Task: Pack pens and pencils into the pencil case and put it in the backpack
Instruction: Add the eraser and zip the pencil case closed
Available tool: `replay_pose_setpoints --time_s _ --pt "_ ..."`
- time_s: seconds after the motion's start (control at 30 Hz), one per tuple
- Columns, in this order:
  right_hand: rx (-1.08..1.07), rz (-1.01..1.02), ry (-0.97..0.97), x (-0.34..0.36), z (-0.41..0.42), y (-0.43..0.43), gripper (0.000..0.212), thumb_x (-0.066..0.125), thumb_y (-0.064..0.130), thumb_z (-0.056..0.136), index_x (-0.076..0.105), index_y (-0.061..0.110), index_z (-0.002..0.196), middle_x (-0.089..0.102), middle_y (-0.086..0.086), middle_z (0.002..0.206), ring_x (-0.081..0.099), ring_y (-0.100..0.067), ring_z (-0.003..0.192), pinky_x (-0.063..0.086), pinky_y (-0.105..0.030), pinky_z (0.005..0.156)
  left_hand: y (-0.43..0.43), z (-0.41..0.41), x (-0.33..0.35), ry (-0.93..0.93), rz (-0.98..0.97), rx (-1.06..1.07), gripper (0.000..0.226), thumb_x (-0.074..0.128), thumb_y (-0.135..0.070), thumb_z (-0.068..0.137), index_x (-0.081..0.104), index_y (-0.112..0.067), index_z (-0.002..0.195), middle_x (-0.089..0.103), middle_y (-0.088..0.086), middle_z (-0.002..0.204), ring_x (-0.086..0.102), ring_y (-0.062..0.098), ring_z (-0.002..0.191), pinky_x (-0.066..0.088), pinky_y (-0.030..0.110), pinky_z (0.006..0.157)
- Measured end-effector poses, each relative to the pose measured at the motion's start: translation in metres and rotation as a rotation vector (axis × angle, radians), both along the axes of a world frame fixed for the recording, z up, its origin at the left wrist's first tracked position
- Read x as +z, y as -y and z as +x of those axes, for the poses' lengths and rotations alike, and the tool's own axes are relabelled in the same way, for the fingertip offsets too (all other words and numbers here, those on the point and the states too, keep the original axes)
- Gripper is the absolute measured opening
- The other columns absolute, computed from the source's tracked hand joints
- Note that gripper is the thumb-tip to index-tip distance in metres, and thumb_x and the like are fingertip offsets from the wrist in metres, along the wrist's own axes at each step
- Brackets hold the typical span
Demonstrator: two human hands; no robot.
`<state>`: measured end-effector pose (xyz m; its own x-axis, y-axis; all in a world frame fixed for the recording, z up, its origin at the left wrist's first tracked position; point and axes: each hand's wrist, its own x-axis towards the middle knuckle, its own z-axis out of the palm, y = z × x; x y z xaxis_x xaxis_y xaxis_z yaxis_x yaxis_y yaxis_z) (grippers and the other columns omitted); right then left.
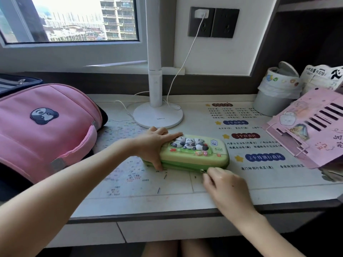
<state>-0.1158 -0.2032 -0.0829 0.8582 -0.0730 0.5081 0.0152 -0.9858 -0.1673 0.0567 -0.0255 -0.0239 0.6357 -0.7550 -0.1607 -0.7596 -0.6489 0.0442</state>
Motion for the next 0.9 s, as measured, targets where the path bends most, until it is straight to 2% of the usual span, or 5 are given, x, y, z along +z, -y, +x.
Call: replay_pose_setpoints --time_s 0.47,0.6,0.73,0.83,0.9 --pt "0.027 0.295 -0.515 0.051 0.106 0.097 0.008 0.058 0.035 0.089 0.063 0.040 0.087 0.060 0.016 0.092 0.055 -0.016 0.093 0.043 -0.032 0.073 0.001 0.006 -0.005 -0.022 -0.023 -0.051 0.125 0.082 -0.035 0.054 -0.008 -0.049 0.139 0.025 -0.006 0.137 0.021 0.019 0.126 0.032 0.034 0.101" --pt "0.101 0.266 -0.630 0.067 0.090 0.087 0.049 0.062 0.013 0.085 0.053 0.041 0.125 0.050 0.014 0.132 0.042 -0.010 0.127 0.036 -0.027 0.096 -0.002 0.002 -0.004 0.000 -0.051 -0.046 0.122 0.082 -0.033 0.054 -0.002 -0.049 0.140 0.021 -0.008 0.144 0.017 0.018 0.132 0.033 0.033 0.101" --pt "0.233 0.457 -0.470 0.079 0.058 0.059 0.048 0.046 -0.001 0.089 0.063 0.036 0.115 0.056 0.020 0.125 0.043 0.002 0.123 0.033 -0.011 0.095 -0.003 -0.007 -0.004 0.046 -0.039 -0.003 0.117 0.082 -0.031 0.058 0.001 -0.048 0.141 0.012 -0.008 0.151 0.011 0.021 0.138 0.035 0.039 0.103" --pt "0.292 0.695 -0.358 0.095 0.043 0.041 0.029 0.055 0.028 0.092 0.059 0.038 0.119 0.058 0.025 0.118 0.050 0.007 0.116 0.041 -0.016 0.096 -0.004 -0.012 -0.001 0.047 -0.011 0.008 0.113 0.079 -0.026 0.062 0.001 -0.045 0.142 0.009 -0.005 0.153 0.009 0.022 0.139 0.031 0.040 0.105" --pt "0.244 0.448 -0.503 0.090 0.042 0.021 0.066 0.060 0.056 0.079 0.033 0.045 0.138 0.041 0.020 0.140 0.040 -0.003 0.128 0.035 -0.031 0.105 -0.003 -0.012 0.002 0.040 0.009 0.003 0.111 0.075 -0.019 0.064 0.001 -0.043 0.142 0.008 -0.002 0.153 0.009 0.024 0.140 0.028 0.040 0.108"
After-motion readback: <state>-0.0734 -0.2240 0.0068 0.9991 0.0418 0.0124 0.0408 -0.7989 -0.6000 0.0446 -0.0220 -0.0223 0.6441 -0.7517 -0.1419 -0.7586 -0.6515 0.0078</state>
